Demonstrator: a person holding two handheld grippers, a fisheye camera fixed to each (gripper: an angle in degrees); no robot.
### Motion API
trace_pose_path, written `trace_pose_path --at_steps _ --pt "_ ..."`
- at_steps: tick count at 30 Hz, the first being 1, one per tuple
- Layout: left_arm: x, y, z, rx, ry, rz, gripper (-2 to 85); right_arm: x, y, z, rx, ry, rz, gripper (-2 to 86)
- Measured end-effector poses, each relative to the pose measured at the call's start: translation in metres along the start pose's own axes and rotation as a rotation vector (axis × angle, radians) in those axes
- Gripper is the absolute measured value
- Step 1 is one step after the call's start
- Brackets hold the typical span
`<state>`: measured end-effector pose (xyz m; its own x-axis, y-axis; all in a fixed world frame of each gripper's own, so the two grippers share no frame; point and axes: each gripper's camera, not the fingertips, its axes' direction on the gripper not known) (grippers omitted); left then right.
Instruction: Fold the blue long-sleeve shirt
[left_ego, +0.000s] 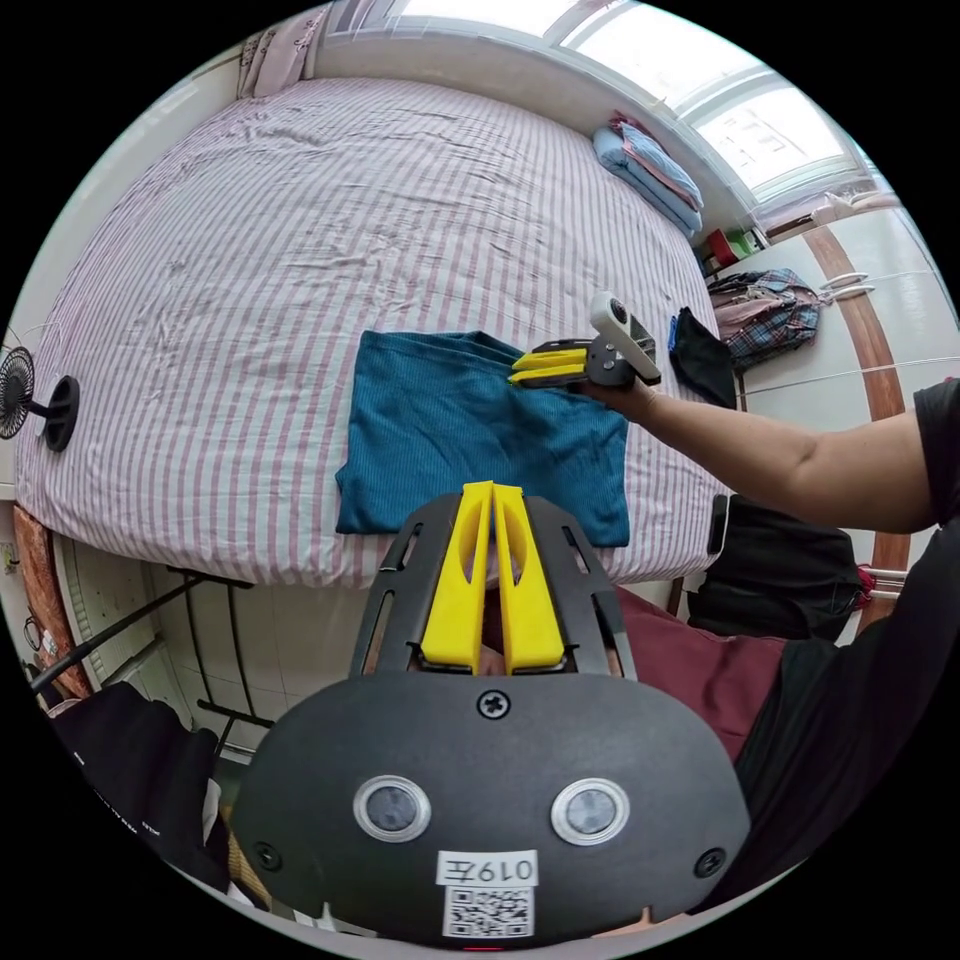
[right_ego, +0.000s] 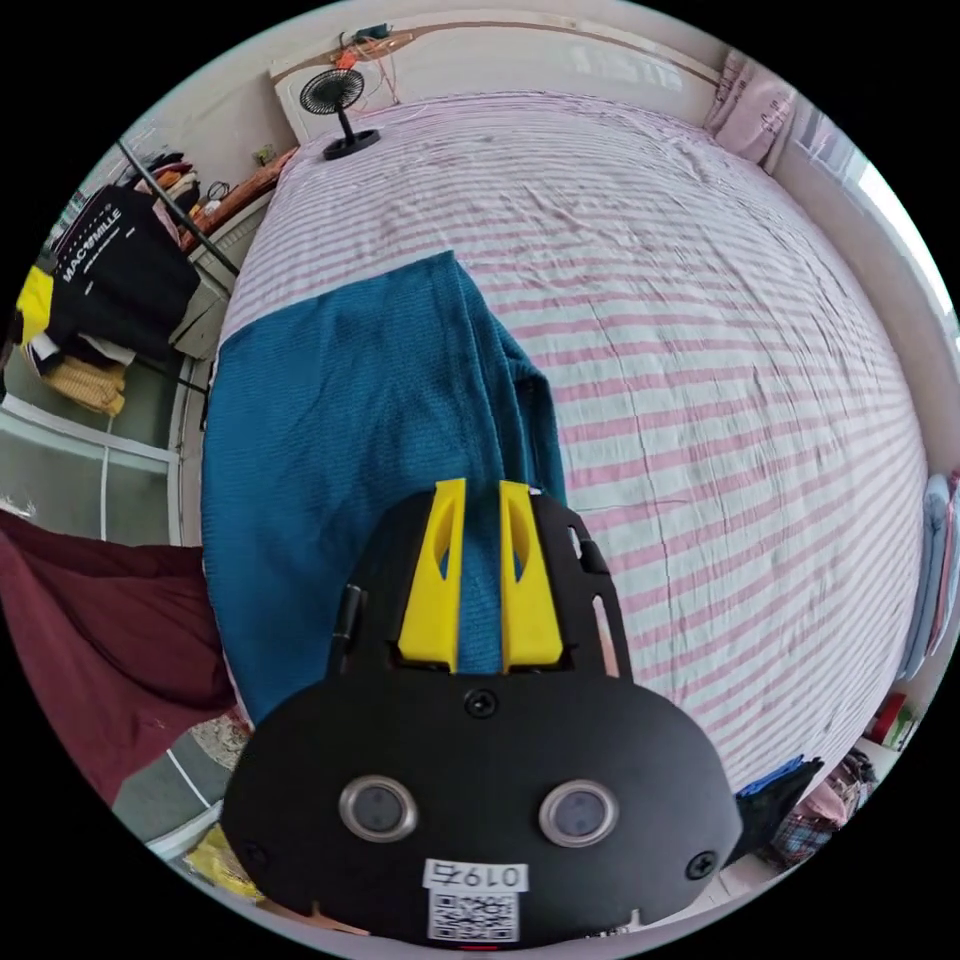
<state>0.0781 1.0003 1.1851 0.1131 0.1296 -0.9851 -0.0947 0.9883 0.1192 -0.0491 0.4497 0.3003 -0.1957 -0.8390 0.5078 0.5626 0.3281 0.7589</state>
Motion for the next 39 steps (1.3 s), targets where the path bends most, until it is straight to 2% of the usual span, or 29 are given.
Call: trace_pose_path --at_steps 4,15,20,24,27,32,39 --pt "-0.009 -0.011 -0.002 0.009 0.008 -0.012 0.8 0.041 -0.001 0.008 0.006 -0.097 0.096 6.2" --pt "-0.035 -0.040 -0.002 0.014 0.036 -0.049 0.7 0.096 -0.021 0.025 -0.032 -0.203 0.104 5.7" --pt "-0.046 -0.061 -0.005 0.041 0.066 -0.070 0.7 0.121 -0.029 0.030 -0.068 -0.251 0.111 0.0" --pt "-0.049 -0.080 -0.005 0.047 0.053 -0.049 0.7 0.133 -0.037 0.023 -0.031 -0.247 0.118 -0.6" --pt "-0.055 -0.093 -0.004 0.051 0.065 -0.056 0.7 0.141 -0.045 0.020 -0.023 -0.273 0.113 -0.1" --pt "-0.060 -0.110 -0.004 0.060 0.084 -0.064 0.8 0.131 -0.054 0.039 -0.129 -0.257 0.034 5.2" --pt "-0.064 -0.140 0.000 0.055 0.059 -0.024 0.8 0.131 -0.067 0.041 -0.107 -0.231 0.071 6.6"
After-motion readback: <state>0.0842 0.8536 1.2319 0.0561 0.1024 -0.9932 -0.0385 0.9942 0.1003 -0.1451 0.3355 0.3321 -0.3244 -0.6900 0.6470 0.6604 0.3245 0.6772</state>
